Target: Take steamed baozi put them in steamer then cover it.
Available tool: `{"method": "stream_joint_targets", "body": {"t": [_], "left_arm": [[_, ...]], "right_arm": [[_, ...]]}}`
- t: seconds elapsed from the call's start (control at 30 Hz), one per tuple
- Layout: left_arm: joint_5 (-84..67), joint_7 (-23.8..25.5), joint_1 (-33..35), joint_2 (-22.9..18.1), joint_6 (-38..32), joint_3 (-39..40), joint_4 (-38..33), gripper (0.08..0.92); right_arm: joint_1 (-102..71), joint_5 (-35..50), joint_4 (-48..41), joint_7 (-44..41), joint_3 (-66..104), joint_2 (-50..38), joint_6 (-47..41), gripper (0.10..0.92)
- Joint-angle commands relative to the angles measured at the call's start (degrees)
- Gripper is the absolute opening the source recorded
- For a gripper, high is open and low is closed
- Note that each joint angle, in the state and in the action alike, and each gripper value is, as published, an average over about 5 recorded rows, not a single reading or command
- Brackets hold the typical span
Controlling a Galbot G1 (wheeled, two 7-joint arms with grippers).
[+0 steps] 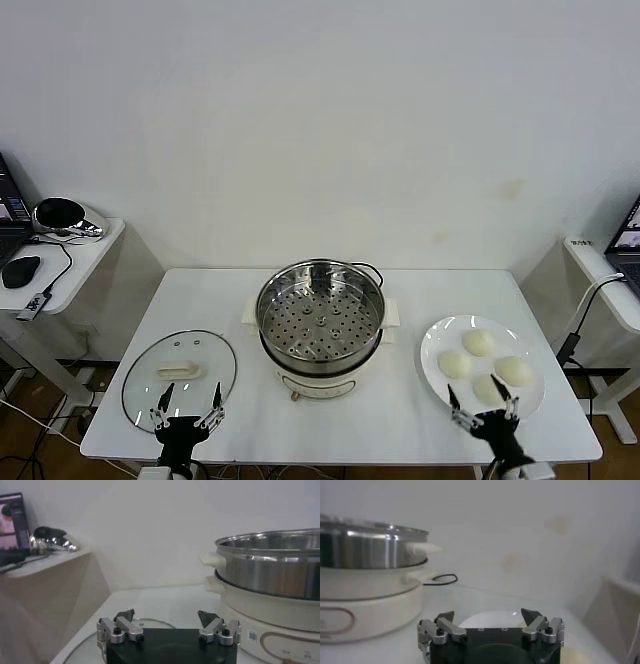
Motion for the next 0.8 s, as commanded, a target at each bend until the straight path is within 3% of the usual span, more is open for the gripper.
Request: {"method": "stream_joint_targets", "body": {"t": [0.03, 0.4, 0.8], "left_arm": [[1.61, 1.1, 0.13, 0.75, -1.45, -0.37, 0.21, 0.823], [2.95, -0.08, 0.31, 0.27, -2.8, -1.14, 0.94, 0.823], [2.73, -1.57, 0.63, -0.11, -3.51, -2.44, 0.77, 0.823]], "right_arm": [[13.57, -14.33, -7.52, -9.46, 2.34, -18.56, -7.06, 0.823], [34.89, -21.52, -20.18, -39.0, -16.7, -33.04, -13.05, 0.823], [63.3, -19.44, -32.6, -55.22, -47.42, -33.14, -6.72, 0.823]]}}
